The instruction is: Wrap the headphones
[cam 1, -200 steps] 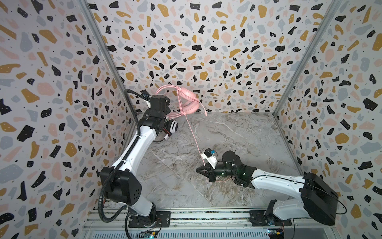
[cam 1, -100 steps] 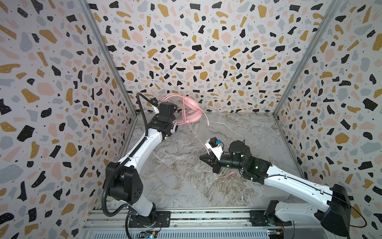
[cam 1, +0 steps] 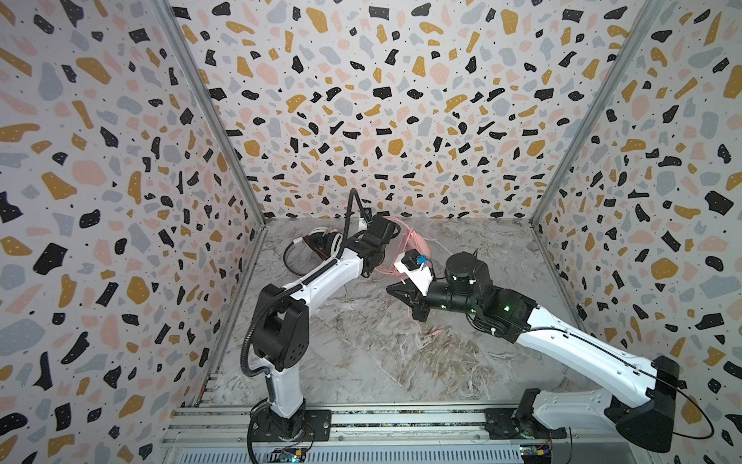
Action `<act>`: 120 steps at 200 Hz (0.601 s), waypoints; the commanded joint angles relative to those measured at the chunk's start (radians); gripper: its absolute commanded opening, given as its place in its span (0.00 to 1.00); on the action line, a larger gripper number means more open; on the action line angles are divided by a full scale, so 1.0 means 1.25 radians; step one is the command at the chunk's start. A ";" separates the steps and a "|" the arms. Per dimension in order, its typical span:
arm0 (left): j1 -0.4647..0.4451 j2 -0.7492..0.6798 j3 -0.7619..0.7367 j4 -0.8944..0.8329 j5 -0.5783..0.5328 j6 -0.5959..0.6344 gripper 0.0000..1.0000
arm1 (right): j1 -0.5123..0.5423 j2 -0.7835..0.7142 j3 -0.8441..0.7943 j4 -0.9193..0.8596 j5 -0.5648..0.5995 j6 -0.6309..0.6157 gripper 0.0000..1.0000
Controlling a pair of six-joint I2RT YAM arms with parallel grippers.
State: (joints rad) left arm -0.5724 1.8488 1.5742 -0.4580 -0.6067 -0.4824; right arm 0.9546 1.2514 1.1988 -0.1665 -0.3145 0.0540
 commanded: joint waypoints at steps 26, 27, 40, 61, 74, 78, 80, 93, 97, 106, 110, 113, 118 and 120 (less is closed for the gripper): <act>-0.010 -0.028 0.005 0.023 0.016 0.023 0.00 | 0.001 -0.037 0.041 -0.006 0.058 -0.039 0.00; -0.010 -0.029 0.003 0.023 0.017 0.025 0.00 | -0.001 -0.039 0.040 -0.008 0.064 -0.039 0.00; -0.010 -0.063 -0.040 0.025 0.018 0.040 0.00 | -0.028 -0.060 0.034 -0.021 0.109 -0.047 0.00; -0.010 -0.140 -0.142 0.070 0.048 0.072 0.00 | -0.103 -0.086 0.027 -0.031 0.136 -0.040 0.00; -0.011 -0.188 -0.202 0.104 0.100 0.109 0.00 | -0.152 -0.097 0.025 -0.032 0.141 -0.027 0.00; -0.011 -0.201 -0.216 0.107 0.122 0.126 0.00 | -0.165 -0.101 0.023 -0.031 0.146 -0.023 0.00; -0.011 -0.207 -0.222 0.110 0.135 0.133 0.00 | -0.171 -0.102 0.022 -0.030 0.148 -0.023 0.00; -0.012 -0.248 -0.260 0.107 0.207 0.193 0.00 | -0.205 -0.102 0.024 -0.032 0.155 -0.021 0.00; -0.013 -0.260 -0.269 0.106 0.227 0.208 0.00 | -0.213 -0.100 0.026 -0.034 0.155 -0.022 0.00; -0.012 -0.289 -0.289 0.105 0.257 0.230 0.00 | -0.229 -0.098 0.027 -0.036 0.155 -0.023 0.00; -0.012 -0.302 -0.298 0.109 0.271 0.238 0.00 | -0.235 -0.095 0.027 -0.035 0.154 -0.024 0.00; -0.012 -0.312 -0.306 0.111 0.278 0.245 0.00 | -0.238 -0.095 0.027 -0.035 0.155 -0.024 0.00; -0.012 -0.326 -0.316 0.115 0.298 0.258 0.00 | -0.244 -0.094 0.025 -0.033 0.154 -0.024 0.00; -0.012 -0.331 -0.320 0.116 0.304 0.265 0.00 | -0.247 -0.094 0.024 -0.031 0.154 -0.024 0.00</act>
State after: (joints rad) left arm -0.5850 1.5249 1.2186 -0.4030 -0.3782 -0.2779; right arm 0.6777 1.1645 1.2007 -0.2398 -0.1509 0.0212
